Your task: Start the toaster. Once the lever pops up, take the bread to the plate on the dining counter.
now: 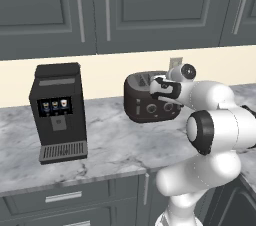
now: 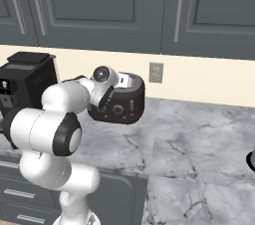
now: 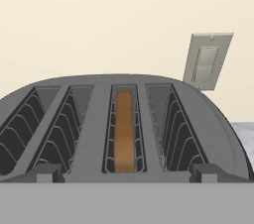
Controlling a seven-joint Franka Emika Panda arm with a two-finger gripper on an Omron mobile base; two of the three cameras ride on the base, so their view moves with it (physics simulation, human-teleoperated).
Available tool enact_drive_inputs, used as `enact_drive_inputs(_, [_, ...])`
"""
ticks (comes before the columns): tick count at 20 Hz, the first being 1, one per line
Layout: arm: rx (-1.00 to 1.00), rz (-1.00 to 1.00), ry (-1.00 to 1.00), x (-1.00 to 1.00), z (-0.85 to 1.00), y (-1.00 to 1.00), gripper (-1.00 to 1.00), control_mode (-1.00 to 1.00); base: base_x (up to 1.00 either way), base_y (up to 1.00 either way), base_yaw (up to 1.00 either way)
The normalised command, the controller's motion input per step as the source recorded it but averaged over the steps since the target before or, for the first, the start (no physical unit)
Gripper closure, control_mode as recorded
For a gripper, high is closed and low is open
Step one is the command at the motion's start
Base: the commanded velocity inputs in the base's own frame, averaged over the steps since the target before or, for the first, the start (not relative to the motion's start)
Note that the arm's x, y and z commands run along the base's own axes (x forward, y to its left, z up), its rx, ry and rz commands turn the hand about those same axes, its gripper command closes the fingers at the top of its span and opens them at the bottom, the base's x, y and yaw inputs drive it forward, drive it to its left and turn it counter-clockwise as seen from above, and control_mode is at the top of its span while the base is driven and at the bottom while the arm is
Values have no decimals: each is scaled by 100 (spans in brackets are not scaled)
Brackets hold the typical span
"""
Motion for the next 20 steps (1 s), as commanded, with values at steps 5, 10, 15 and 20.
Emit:
enact_drive_inputs(5, [0,0,0,0,0,0,-100,-100,0,0,0])
enact_drive_inputs(10, [0,0,0,0,0,0,-100,-100,0,0,0])
enact_drive_inputs(15, [0,0,0,0,0,0,-100,-100,0,0,0])
enact_drive_inputs(20, [0,0,0,0,0,0,-100,-100,0,0,0])
